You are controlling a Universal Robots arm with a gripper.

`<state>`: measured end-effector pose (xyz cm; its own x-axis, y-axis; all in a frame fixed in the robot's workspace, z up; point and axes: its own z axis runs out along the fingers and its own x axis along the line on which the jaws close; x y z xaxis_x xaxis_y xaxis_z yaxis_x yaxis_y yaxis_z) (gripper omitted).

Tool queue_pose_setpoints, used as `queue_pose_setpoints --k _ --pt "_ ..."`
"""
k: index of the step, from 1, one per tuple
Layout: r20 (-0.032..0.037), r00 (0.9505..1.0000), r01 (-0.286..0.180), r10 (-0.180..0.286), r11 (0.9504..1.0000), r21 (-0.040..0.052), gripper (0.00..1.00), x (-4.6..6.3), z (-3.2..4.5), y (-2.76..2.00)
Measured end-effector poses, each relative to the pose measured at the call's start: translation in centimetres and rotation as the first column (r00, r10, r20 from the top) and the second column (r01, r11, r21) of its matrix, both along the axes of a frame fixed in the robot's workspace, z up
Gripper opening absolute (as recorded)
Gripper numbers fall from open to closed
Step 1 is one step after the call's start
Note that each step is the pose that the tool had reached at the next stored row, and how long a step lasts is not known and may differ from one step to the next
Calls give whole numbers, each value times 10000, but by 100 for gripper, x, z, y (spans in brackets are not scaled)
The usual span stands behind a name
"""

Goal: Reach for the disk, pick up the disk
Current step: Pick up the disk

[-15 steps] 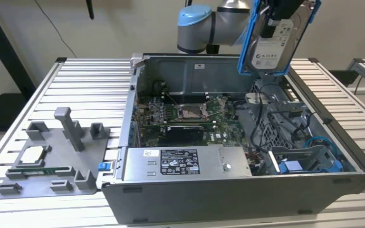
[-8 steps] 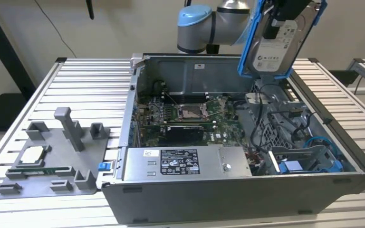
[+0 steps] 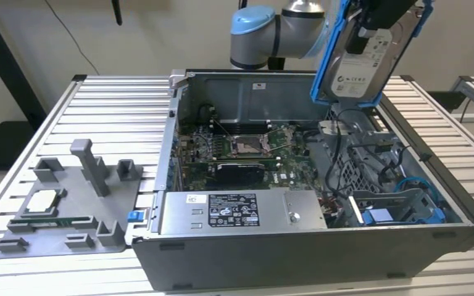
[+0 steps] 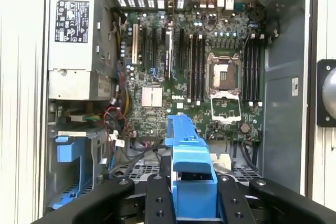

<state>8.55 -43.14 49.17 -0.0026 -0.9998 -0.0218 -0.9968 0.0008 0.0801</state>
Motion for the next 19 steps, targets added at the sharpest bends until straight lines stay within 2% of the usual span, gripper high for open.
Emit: queue_pose_setpoints --k 12,13,19 --pt "-260 9997 0 0 10000 1 0 109 -5 -315" --pt "-299 9996 0 0 10000 -1 0 131 -6 -368" --pt "-396 9992 0 0 10000 -1 0 184 -12 -537"
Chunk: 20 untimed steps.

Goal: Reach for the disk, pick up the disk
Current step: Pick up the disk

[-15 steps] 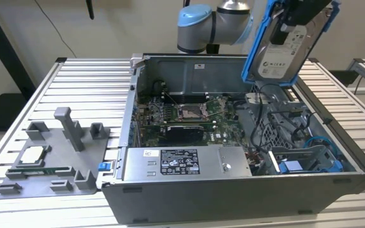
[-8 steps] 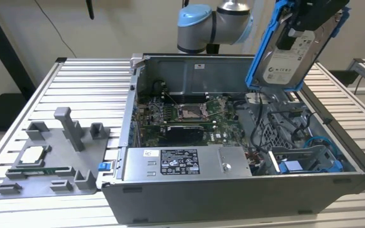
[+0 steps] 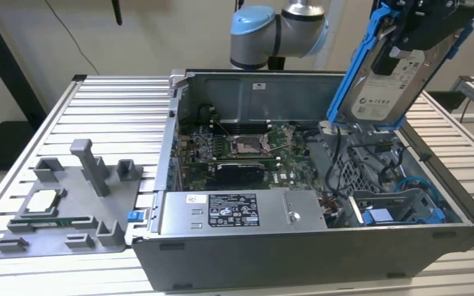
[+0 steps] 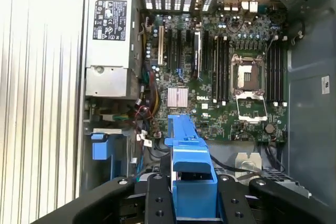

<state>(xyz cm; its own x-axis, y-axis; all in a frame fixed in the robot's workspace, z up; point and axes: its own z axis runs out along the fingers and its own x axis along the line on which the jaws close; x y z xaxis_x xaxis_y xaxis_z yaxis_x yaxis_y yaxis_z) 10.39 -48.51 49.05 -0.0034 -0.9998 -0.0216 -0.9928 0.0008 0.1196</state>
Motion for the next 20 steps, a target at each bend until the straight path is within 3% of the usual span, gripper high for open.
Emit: queue_pose_setpoints --k 8,12,18,20 --pt "-118 9999 0 0 10000 1 0 63 -9 -241" --pt "-132 9999 1 -1 10000 14 0 72 -24 -403" --pt "-132 9999 0 2 9999 153 0 74 -100 -661" --pt "-129 9999 -2 5 9998 202 0 72 -132 -714"
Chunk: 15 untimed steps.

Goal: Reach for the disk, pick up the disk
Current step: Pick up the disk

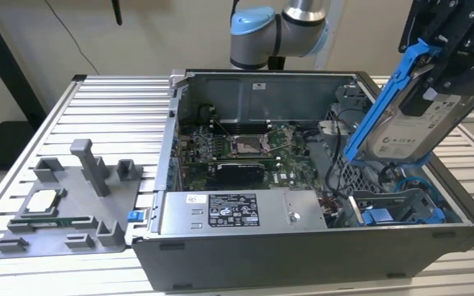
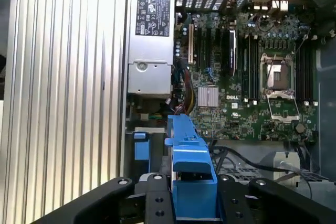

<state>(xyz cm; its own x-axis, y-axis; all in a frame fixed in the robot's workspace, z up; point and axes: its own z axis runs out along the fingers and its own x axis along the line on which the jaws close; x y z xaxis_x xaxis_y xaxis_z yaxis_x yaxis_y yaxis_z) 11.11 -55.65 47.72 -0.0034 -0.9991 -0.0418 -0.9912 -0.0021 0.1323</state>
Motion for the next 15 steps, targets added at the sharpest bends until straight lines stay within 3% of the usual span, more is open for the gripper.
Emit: queue_pose_setpoints --k 4,7,13,15 --pt "13 9999 -160 160 9999 19 0 -26 -27 -5" --pt "156 9995 -257 257 9997 -5 0 -40 -34 -6" --pt "778 9964 -335 338 9994 -42 0 -96 -55 -7" --pt "926 9951 -337 339 9994 -47 0 -134 -69 -9"
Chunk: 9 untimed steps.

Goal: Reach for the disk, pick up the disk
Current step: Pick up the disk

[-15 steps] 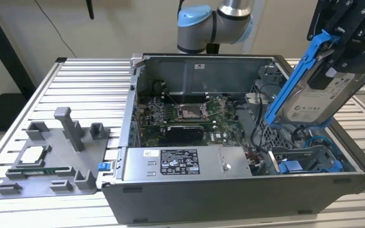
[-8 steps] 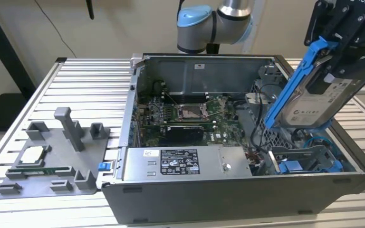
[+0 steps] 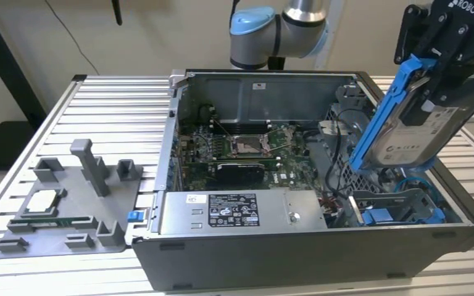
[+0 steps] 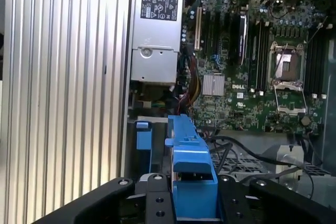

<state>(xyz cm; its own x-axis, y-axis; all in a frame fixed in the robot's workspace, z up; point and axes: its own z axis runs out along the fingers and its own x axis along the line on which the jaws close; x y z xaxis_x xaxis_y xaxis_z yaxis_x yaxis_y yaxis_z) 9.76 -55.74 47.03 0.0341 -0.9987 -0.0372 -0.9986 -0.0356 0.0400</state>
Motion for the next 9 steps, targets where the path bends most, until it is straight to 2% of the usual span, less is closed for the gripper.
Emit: queue_pose_setpoints --k 1,2,5,9 --pt "36 10000 -1 1 10000 -1 0 -19 -11 0" --pt "42 10000 -5 5 10000 -14 0 -34 -21 0" --pt "43 10000 -26 27 9999 -138 0 -54 -38 0" --pt "54 10000 -52 53 9999 -142 0 -64 -54 0"
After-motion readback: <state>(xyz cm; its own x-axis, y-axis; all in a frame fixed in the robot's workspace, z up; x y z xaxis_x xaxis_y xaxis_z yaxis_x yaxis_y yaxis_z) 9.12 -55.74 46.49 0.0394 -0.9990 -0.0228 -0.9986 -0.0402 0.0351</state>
